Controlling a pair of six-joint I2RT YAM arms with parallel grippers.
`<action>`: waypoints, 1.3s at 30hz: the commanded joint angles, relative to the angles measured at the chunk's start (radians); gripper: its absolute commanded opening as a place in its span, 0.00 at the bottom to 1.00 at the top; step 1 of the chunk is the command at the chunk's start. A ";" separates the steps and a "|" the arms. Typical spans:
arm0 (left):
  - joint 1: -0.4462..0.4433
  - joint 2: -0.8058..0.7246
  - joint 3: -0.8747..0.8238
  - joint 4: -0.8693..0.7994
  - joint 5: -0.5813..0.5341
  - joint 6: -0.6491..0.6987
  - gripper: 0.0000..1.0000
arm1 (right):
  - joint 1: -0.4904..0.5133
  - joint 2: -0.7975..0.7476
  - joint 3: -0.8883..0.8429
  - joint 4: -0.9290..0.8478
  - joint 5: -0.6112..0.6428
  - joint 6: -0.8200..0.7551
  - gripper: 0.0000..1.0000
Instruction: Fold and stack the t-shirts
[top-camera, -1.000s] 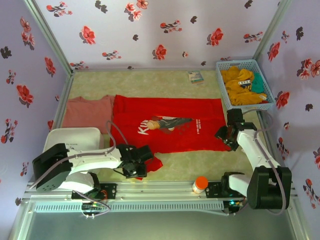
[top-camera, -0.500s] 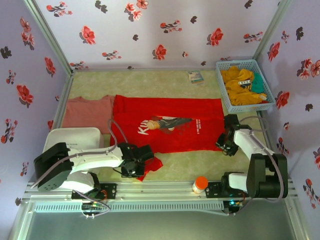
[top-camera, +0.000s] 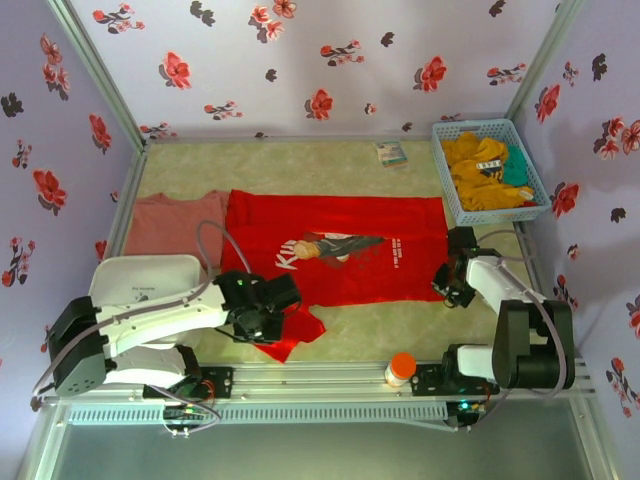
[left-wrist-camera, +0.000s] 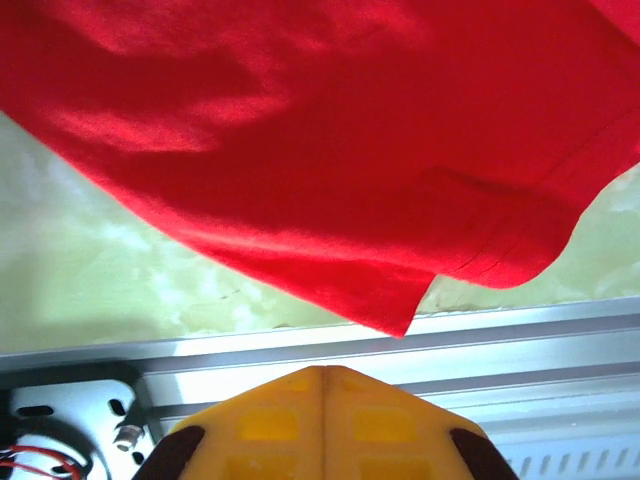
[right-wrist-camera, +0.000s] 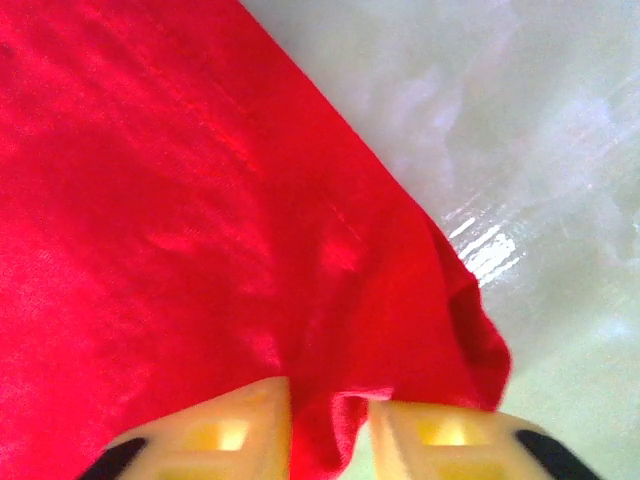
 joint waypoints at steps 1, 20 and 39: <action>0.012 -0.041 0.001 -0.078 -0.016 0.035 0.00 | -0.004 0.013 -0.013 0.018 0.006 0.000 0.15; -0.048 0.117 -0.169 0.353 0.099 -0.047 0.51 | -0.004 -0.025 -0.028 0.037 -0.043 -0.018 0.00; -0.057 0.185 -0.026 0.010 0.043 0.041 0.00 | -0.004 -0.092 -0.008 -0.041 -0.039 -0.010 0.00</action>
